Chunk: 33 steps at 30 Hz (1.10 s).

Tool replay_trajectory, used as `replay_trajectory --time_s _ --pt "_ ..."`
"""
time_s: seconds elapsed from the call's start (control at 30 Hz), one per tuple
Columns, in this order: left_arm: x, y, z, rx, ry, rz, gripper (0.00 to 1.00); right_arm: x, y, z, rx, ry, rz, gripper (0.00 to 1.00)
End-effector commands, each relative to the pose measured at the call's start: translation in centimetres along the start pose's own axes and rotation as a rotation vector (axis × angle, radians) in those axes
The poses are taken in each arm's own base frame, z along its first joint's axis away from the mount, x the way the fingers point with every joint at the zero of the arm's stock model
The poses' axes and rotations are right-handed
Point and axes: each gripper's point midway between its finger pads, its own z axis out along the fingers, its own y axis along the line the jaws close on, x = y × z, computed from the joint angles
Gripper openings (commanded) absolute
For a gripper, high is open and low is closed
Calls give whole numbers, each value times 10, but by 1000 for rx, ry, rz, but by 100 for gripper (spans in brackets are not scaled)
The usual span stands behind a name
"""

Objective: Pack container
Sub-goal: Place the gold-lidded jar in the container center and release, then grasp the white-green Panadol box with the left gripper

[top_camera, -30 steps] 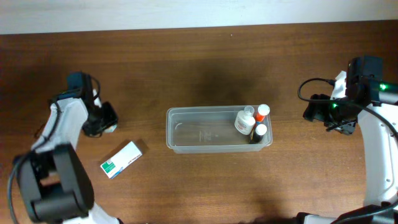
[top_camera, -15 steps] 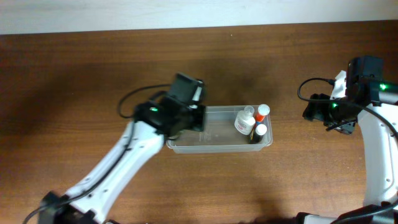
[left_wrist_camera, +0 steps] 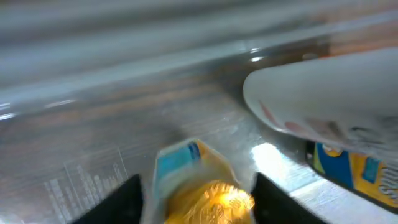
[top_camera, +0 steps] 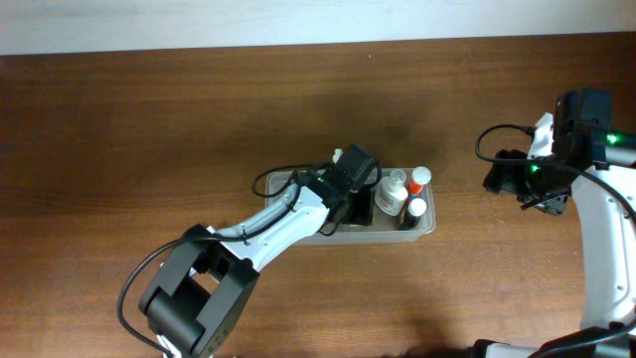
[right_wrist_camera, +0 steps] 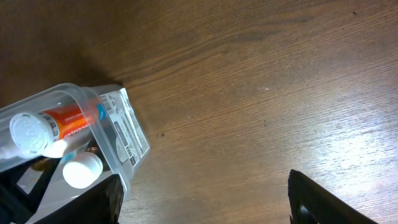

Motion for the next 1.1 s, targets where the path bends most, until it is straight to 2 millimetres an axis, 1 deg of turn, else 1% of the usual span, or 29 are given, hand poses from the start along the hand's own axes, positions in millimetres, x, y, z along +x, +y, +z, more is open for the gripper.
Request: replay_trajectory --time_s 0.0,0.07,0.1,0.13,0.2,0.23,0.27,0.3,0.33,0.37,0.4,0.43,0.47,0.5,0.57,0.6,0.67,0.73,0.8,0.83,0.87,0.93,0.97,1.0,1.03,1.07 --pt "-8 -12 -12 39 -12 30 73 2 4 1 -14 3 -17 76" --pt "-15 -13 -31 40 -26 55 75 2 4 1 -14 2 -18 76" --pt "-17 -13 -38 41 -32 57 76 2 4 1 -14 2 -19 76" --pt "-24 -8 -58 29 -52 63 76 2 4 1 -14 2 -22 76" --pt "-33 7 -89 -26 -101 44 77 1 4 1 -14 1 -22 76" --pt "-38 17 -105 -62 -133 31 79 1 4 1 -14 1 -22 76" --pt "-44 39 -136 -139 -193 4 83 1 4 1 -15 -1 -22 76" --pt "-46 59 -161 -203 -235 -23 87 1 4 1 -15 -2 -22 76" --pt "-44 76 -180 -251 -258 -50 93 1 4 1 -15 -2 -22 76" --pt "-42 90 -194 -289 -270 -73 98 1 4 1 -15 -2 -22 76" --pt "-37 106 -208 -327 -272 -93 99 0 4 1 -15 -2 -22 76" --pt "-32 118 -220 -347 -260 -76 99 0 4 1 -15 -3 -22 76" --pt "-27 124 -225 -349 -234 -29 99 0 4 1 -15 -5 -22 76" --pt "-16 130 -230 -340 -178 40 99 0 4 1 -16 -6 -22 76" --pt "6 142 -232 -359 -79 93 99 0 4 1 -16 -6 -22 76" --pt "23 151 -231 -382 9 129 99 0 4 1 -16 -5 -22 76" --pt "45 168 -230 -397 99 61 99 0 4 1 -16 -5 -22 76" --pt "52 182 -226 -383 123 -12 99 0 4 1 -16 -5 -22 76" --pt "60 205 -221 -386 144 -103 99 0 5 1 -19 -5 -22 76" --pt "62 210 -220 -391 147 -119 99 0 5 1 -19 -5 -22 76" --pt "67 225 -215 -400 155 -144 99 0 5 1 -19 -5 -22 76" --pt "73 243 -202 -410 156 -178 99 0 5 1 -19 -5 -22 76" --pt "77 251 -188 -404 161 -175 99 0 5 1 -19 -5 -22 76" --pt "78 252 -183 -402 161 -173 99 0 5 1 -19 -5 -22 76" --pt "82 256 -172 -401 170 -174 99 0 5 1 -19 -5 -22 76" --pt "83 258 -166 -401 178 -175 99 0 5 1 -19 -5 -22 76"
